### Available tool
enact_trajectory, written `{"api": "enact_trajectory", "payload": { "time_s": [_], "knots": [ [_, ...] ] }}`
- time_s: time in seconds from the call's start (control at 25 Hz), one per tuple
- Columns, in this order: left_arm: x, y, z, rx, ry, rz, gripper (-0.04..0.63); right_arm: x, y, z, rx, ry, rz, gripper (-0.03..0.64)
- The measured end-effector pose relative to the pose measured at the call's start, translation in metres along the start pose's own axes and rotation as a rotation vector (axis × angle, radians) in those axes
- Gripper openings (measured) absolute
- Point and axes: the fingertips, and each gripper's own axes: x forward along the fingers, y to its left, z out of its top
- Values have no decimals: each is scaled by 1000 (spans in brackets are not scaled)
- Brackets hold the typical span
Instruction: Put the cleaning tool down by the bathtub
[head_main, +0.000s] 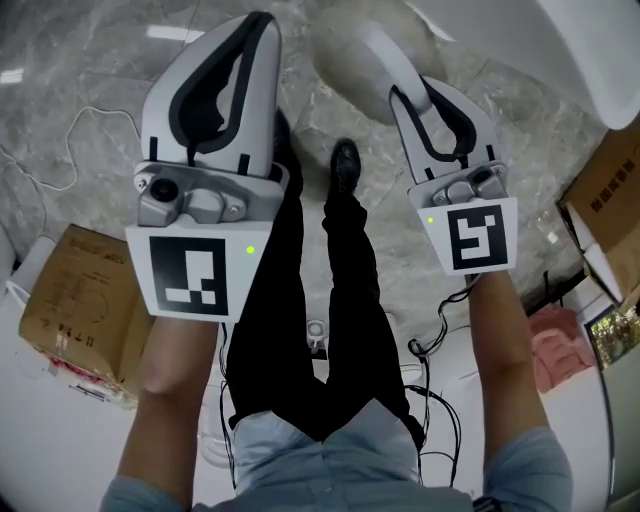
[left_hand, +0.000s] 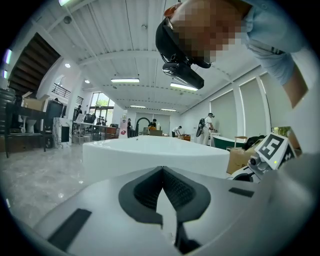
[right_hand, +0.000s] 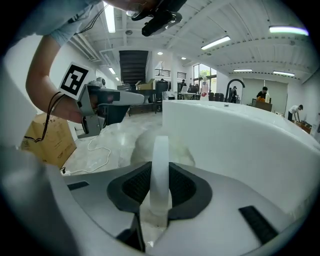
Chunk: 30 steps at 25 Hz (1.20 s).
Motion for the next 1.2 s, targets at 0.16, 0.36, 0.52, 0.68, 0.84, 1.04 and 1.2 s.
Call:
{"api": "enact_trajectory", "payload": {
  "time_s": [0.16, 0.36, 0.52, 0.68, 0.84, 1.04, 1.2],
  "knots": [
    [5, -4, -34, 8, 8, -11, 15, 10, 2, -28, -15, 18, 11, 100],
    [12, -8, -72, 1, 16, -19, 15, 21, -1, -57, -18, 25, 13, 100],
    [19, -6, -92, -4, 16, -4, 15, 29, -2, -77, -14, 34, 24, 100],
    [25, -5, -111, -2, 15, -2, 15, 40, -4, -94, -22, 38, 34, 100],
    [27, -5, -134, 1, 20, -7, 15, 53, -2, -114, -30, 42, 42, 100],
    [30, -9, -164, 8, 31, -23, 15, 68, 0, -138, -28, 61, 42, 100],
    [33, -13, -181, 11, 37, -32, 15, 75, 1, -157, -29, 83, 47, 100]
  ]
}}
